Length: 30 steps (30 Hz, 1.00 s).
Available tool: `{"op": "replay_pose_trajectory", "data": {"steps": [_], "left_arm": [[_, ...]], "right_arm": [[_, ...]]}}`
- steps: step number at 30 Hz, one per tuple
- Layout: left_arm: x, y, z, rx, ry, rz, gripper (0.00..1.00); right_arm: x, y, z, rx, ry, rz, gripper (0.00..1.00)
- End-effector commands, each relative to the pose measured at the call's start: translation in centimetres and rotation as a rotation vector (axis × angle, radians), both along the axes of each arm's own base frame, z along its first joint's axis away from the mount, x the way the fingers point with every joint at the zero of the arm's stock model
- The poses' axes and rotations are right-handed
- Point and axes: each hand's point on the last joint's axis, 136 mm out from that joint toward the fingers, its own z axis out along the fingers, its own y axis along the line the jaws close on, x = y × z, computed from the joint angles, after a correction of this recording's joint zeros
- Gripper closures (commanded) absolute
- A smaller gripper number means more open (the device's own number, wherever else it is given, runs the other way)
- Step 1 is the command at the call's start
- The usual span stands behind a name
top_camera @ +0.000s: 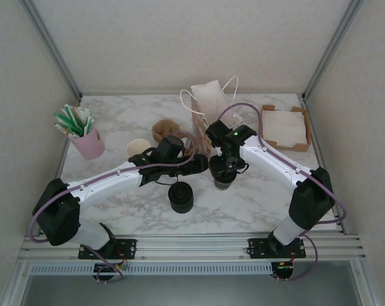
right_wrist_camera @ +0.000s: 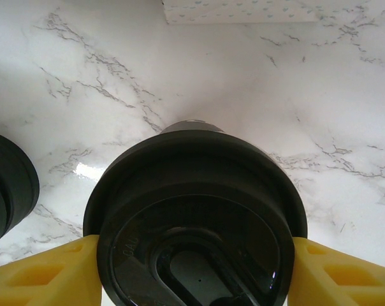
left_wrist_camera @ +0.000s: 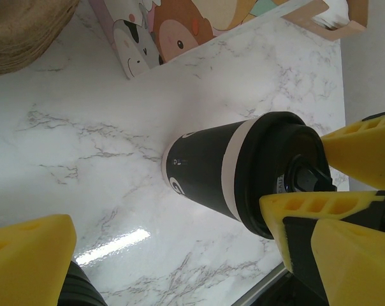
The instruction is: Pack the takeout coffee
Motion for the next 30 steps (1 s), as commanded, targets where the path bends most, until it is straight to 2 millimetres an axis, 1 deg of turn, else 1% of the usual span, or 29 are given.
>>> {"op": "replay_pose_trajectory", "data": {"steps": [1, 9, 12, 18, 21, 24, 27, 30], "left_arm": [[0.1, -0.9, 0.5, -0.012, -0.013, -0.033, 0.05], [0.1, -1.0, 0.4, -0.012, -0.013, -0.035, 0.05], [0.1, -1.1, 0.4, -0.012, -0.011, -0.036, 0.05], [0.1, -1.1, 0.5, -0.013, -0.013, -0.037, 0.05], [0.1, -1.1, 0.4, -0.013, -0.012, -0.038, 0.05], [0.0, -1.1, 0.4, -0.012, -0.011, -0.039, 0.05], [0.0, -1.0, 0.3, -0.009, -0.010, -0.038, 0.05], [-0.1, -1.0, 0.4, -0.009, -0.012, -0.038, 0.05]], "right_arm": [[0.3, 0.2, -0.4, -0.004, 0.016, 0.002, 0.34], [-0.1, 0.1, -1.4, -0.007, 0.050, -0.006, 0.34], [-0.2, 0.0, -1.4, -0.007, 0.051, -0.006, 0.35], [0.2, -0.1, 0.1, 0.002, 0.013, -0.014, 0.35], [0.4, -0.1, 0.2, 0.003, 0.011, -0.015, 0.34], [0.4, -0.2, -0.8, -0.010, 0.031, -0.016, 0.35], [-0.1, -0.4, -1.9, -0.021, 0.057, -0.021, 0.35], [-0.6, -0.8, -2.5, -0.039, 0.071, -0.022, 0.35]]}}
